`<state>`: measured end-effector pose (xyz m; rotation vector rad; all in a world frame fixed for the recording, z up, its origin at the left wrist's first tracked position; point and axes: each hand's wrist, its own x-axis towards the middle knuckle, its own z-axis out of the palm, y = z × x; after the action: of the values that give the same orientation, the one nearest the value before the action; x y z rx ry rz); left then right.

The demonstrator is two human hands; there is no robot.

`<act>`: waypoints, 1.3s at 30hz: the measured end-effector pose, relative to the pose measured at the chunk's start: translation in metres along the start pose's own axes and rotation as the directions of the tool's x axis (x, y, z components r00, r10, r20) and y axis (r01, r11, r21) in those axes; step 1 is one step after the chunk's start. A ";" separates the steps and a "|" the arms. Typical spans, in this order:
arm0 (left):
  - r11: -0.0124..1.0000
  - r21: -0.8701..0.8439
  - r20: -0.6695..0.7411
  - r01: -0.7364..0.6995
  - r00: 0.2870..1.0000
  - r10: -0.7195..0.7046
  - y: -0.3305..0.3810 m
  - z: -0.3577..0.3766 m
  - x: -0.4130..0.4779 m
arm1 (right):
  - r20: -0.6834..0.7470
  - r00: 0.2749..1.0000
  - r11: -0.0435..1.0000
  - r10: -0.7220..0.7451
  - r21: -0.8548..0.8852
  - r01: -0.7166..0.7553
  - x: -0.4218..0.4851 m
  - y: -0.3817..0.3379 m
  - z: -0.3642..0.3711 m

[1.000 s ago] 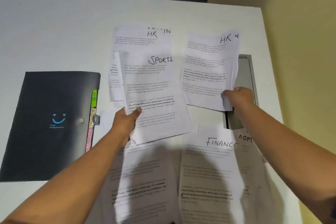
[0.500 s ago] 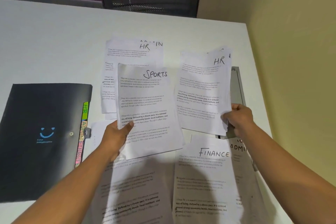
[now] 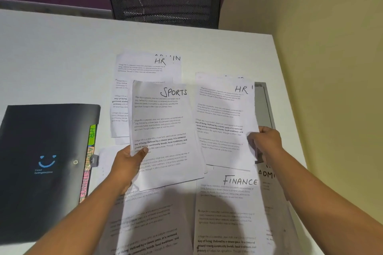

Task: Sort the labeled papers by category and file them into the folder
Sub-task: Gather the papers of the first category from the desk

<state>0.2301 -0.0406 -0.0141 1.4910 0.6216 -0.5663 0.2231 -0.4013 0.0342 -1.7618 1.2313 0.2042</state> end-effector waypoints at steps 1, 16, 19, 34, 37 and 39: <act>1.000 0.000 -0.003 -0.008 1.000 0.008 0.000 0.001 0.000 | 0.003 1.000 1.000 -0.007 0.026 0.007 0.000 -0.001 0.000; 0.999 -0.036 0.011 -0.018 1.000 0.018 -0.007 -0.001 0.006 | 0.045 0.996 0.991 -0.078 -0.107 0.083 0.000 0.005 -0.005; 0.999 -0.048 0.014 -0.022 1.000 0.022 -0.005 -0.001 0.005 | 0.040 0.989 0.983 -0.143 -0.111 0.146 0.000 0.005 -0.007; 0.998 -0.032 0.017 -0.050 0.999 0.051 -0.003 0.000 0.002 | -0.145 0.962 0.972 -0.232 -0.075 0.223 0.007 0.017 -0.032; 0.998 -0.029 0.020 -0.063 0.998 0.063 -0.001 0.000 0.000 | -0.194 0.952 0.971 -0.237 -0.073 0.227 0.012 0.021 -0.037; 0.997 -0.039 0.023 -0.060 0.998 0.061 -0.001 0.002 0.000 | -0.206 0.949 0.972 -0.236 -0.064 0.228 0.017 0.027 -0.039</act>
<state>0.2294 -0.0423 -0.0154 1.4605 0.5642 -0.5224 0.1957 -0.4436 0.0290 -1.9854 1.1609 -0.1014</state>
